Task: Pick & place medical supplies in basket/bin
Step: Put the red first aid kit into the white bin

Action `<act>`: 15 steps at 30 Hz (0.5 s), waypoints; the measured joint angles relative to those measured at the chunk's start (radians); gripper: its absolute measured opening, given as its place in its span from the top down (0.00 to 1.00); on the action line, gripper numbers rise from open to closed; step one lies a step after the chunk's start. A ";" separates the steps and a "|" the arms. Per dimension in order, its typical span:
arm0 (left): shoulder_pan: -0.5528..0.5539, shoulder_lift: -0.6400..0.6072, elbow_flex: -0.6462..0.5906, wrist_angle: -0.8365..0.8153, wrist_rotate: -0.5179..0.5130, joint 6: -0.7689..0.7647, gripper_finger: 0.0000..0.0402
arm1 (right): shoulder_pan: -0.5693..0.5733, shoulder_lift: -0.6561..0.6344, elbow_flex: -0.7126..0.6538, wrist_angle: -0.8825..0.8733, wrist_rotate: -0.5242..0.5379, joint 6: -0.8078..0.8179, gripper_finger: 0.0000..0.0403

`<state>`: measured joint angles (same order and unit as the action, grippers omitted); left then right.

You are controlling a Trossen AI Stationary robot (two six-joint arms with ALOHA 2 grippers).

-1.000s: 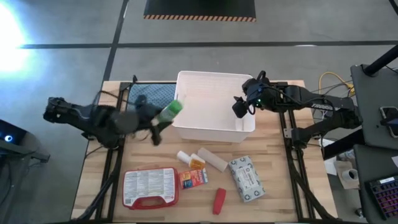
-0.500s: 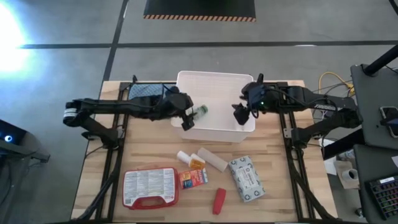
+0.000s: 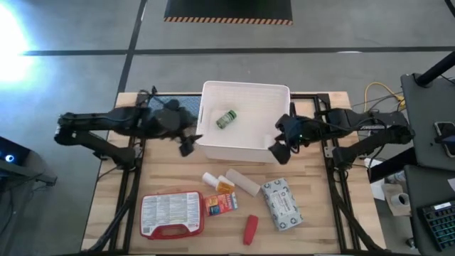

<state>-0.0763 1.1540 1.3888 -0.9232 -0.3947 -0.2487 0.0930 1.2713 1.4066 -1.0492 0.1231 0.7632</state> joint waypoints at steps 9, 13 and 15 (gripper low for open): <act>-0.313 -0.142 -0.132 -0.068 0.001 -0.401 0.29 | 0.047 0.021 -0.022 0.251 -0.027 -0.005 0.39; -0.514 -0.135 -0.200 -0.068 0.002 -0.589 0.34 | 0.047 0.047 -0.023 0.260 -0.027 -0.008 0.39; -0.617 -0.113 -0.225 -0.066 0.005 -0.685 0.37 | 0.047 0.066 -0.023 0.260 -0.030 -0.007 0.39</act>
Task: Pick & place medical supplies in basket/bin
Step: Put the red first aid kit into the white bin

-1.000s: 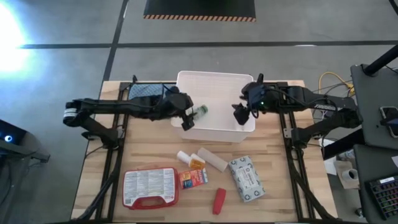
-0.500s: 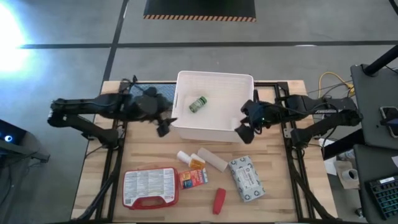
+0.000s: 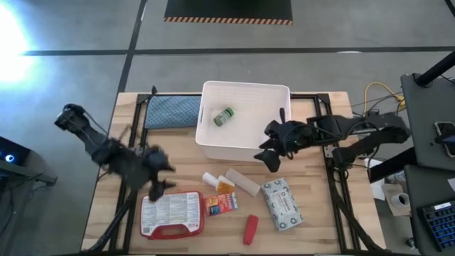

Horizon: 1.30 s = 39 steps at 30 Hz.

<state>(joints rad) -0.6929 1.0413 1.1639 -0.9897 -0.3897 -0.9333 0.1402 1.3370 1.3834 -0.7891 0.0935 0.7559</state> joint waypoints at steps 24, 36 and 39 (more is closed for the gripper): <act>-0.388 0.593 0.030 0.187 0.181 -0.305 0.53 | 0.054 0.157 0.000 0.033 -0.076 0.055 0.39; -0.322 0.597 -0.030 -0.051 -0.044 -0.304 0.53 | 0.062 0.152 0.000 0.048 -0.072 0.081 0.39; -0.295 0.586 -0.059 -0.116 -0.059 -0.304 0.53 | 0.074 0.151 0.000 0.048 -0.072 0.083 0.39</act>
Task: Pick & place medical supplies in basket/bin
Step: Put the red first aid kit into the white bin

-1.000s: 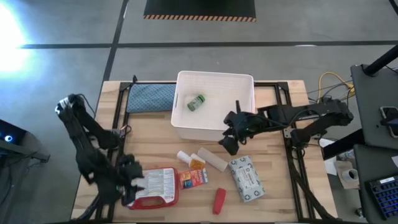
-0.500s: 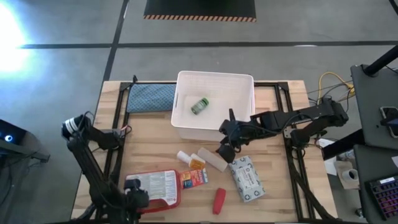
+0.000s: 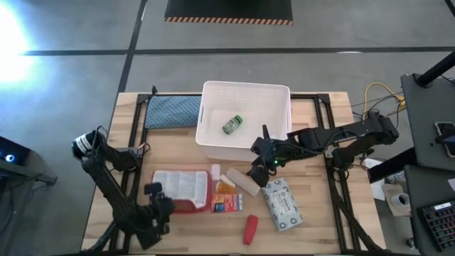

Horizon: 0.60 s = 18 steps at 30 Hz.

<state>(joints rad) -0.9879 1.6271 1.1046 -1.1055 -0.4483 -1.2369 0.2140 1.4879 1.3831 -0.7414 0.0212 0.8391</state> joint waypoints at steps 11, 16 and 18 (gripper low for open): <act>-0.037 -0.070 0.105 -0.126 -0.066 0.022 0.53 | 0.015 0.000 0.000 -0.002 0.008 -0.024 0.39; -0.088 -0.060 0.117 -0.002 -0.068 0.196 0.53 | 0.015 0.000 0.000 -0.003 0.009 -0.035 0.39; -0.092 -0.042 0.108 0.039 -0.066 0.236 0.53 | 0.015 0.000 0.000 -0.003 0.012 -0.038 0.39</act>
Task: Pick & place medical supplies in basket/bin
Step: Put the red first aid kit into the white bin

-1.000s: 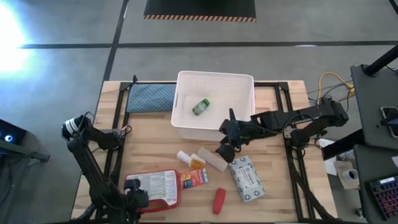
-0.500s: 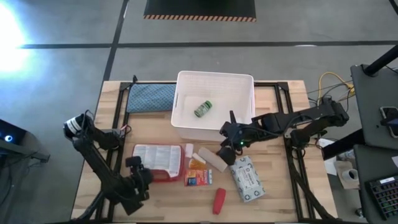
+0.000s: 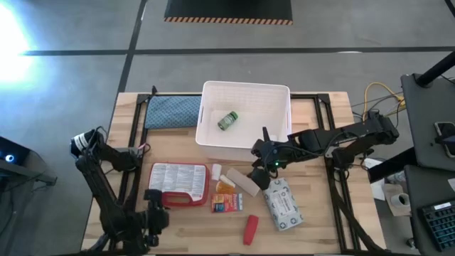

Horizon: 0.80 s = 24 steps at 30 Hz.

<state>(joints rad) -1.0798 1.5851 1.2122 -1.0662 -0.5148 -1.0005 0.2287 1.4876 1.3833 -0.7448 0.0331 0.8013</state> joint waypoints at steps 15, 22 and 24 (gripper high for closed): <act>0.072 0.155 -0.082 0.048 0.013 -0.018 0.47 | -0.001 0.000 -0.003 -0.009 0.022 -0.022 0.39; 0.134 0.183 -0.166 0.080 0.042 -0.030 0.44 | 0.000 -0.001 -0.003 -0.028 0.020 -0.028 0.39; 0.150 0.183 -0.199 0.109 0.050 -0.030 0.45 | 0.000 -0.001 -0.003 -0.046 0.020 -0.027 0.39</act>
<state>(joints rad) -0.9298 1.7686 1.0134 -0.9571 -0.4645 -1.0303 0.2283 1.4868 1.3801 -0.7904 0.0528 0.7747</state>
